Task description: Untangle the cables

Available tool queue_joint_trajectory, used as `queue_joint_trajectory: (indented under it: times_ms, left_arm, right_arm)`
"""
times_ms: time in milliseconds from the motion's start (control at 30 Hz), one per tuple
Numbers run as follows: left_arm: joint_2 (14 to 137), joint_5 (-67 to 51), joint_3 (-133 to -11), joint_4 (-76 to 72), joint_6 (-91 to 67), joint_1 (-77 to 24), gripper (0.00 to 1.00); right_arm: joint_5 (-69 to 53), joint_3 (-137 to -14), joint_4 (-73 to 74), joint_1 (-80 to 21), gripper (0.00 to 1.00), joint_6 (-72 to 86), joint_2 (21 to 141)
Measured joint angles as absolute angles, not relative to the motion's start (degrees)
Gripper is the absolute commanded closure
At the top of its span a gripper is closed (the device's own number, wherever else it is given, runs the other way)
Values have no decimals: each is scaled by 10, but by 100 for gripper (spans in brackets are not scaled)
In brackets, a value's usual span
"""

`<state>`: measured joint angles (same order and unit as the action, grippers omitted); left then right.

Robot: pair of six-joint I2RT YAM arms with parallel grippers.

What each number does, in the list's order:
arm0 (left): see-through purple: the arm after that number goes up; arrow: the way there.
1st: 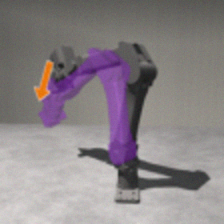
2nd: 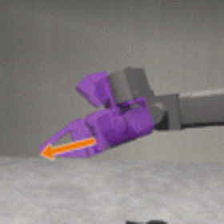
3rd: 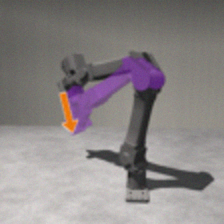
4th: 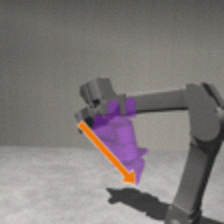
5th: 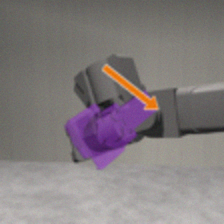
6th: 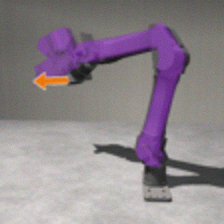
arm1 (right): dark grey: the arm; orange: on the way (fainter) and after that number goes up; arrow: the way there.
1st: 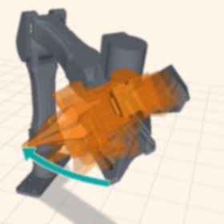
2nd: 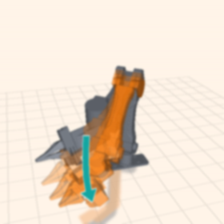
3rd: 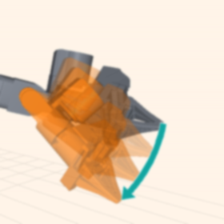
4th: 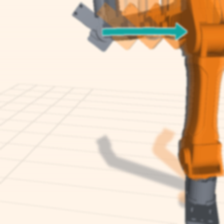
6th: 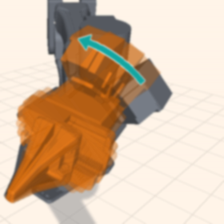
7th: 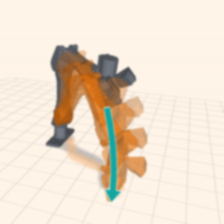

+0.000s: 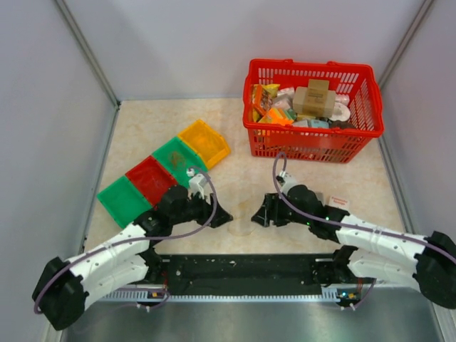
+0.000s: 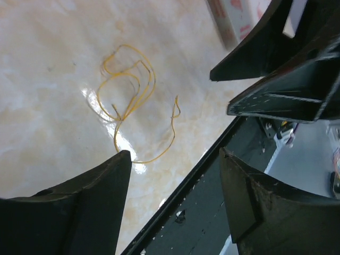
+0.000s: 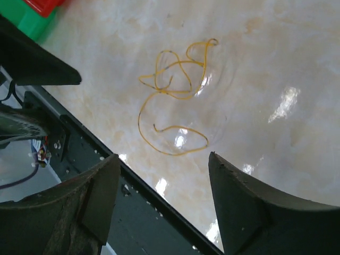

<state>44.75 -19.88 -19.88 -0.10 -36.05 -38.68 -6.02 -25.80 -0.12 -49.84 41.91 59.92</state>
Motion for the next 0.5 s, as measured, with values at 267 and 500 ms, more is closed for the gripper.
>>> queue_joint_trajectory:
  times_ms: [267, 500]
  left_arm:
    - [677, -150, -332, 55, -264, -510, 30]
    - [770, -24, -447, 136, -204, -562, 13]
  right_arm:
    - [-62, -182, 46, -499, 36, 443, 452]
    - [-29, -121, 81, -499, 36, 488, 297]
